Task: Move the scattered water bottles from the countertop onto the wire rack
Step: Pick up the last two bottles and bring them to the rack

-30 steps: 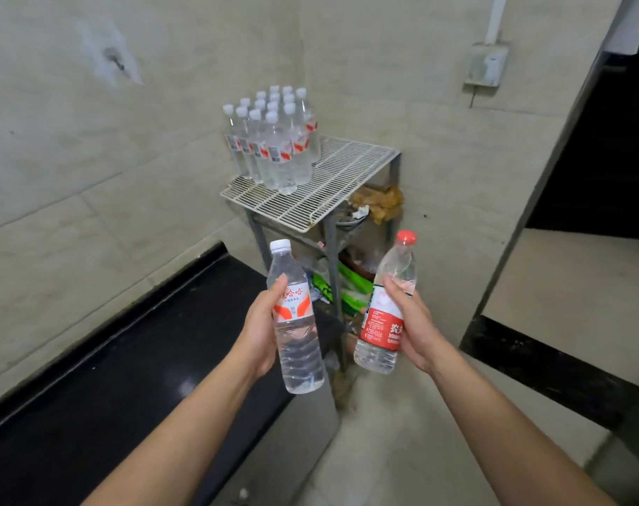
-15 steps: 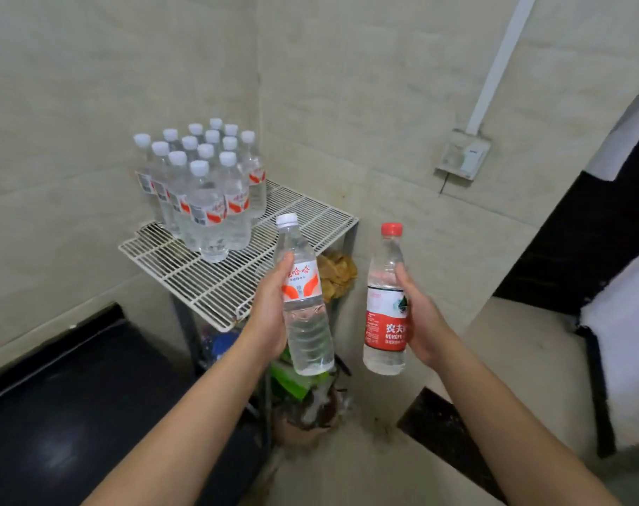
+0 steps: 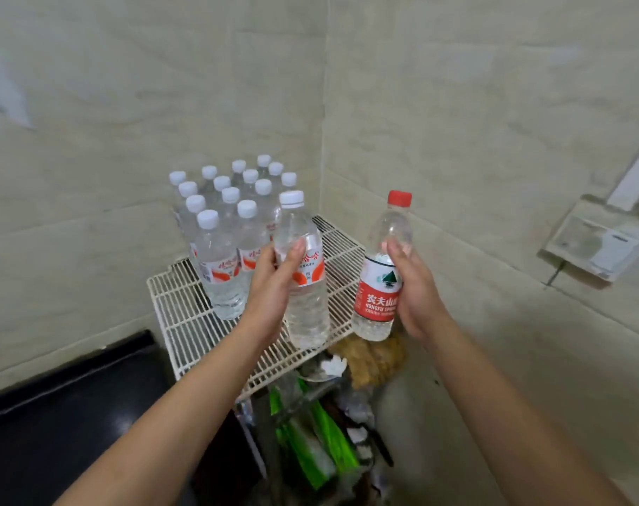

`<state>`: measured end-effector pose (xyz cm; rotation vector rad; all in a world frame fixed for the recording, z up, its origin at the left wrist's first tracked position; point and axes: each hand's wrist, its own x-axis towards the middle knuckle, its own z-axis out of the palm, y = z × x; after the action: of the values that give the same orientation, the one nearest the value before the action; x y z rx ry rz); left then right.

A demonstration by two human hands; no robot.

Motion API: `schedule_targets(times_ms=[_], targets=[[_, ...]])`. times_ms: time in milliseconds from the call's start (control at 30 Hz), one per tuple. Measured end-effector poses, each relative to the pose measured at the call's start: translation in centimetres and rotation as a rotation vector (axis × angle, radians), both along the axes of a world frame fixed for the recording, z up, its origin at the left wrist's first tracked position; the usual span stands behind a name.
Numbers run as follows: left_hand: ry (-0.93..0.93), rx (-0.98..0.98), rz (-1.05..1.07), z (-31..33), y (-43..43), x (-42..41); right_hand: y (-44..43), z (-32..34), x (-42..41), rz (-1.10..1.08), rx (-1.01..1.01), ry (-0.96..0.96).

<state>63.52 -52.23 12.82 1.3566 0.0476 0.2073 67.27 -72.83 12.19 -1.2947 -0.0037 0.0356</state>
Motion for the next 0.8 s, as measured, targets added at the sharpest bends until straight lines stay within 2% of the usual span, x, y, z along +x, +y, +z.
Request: schedule_targets(times_ms=[267, 467, 667, 800], targets=[[0.086, 0.099, 0.243, -1.1, -3.4, 6.4, 0.2, -2.1, 11.9, 0.326, -0.171, -0.069], [0.133, 0.176, 0.292, -2.8, -5.0, 6.9, 0.4, -4.6, 14.5, 0.531, -0.282, -0.175], [0.166, 0.316, 0.250, -2.3, -3.6, 7.0, -0.7, -4.5, 15.6, 0.624, -0.371, -0.283], [0.058, 0.552, 0.293, 0.8, -3.4, 8.0, -0.8, -1.6, 15.8, 0.568, -0.456, -0.427]])
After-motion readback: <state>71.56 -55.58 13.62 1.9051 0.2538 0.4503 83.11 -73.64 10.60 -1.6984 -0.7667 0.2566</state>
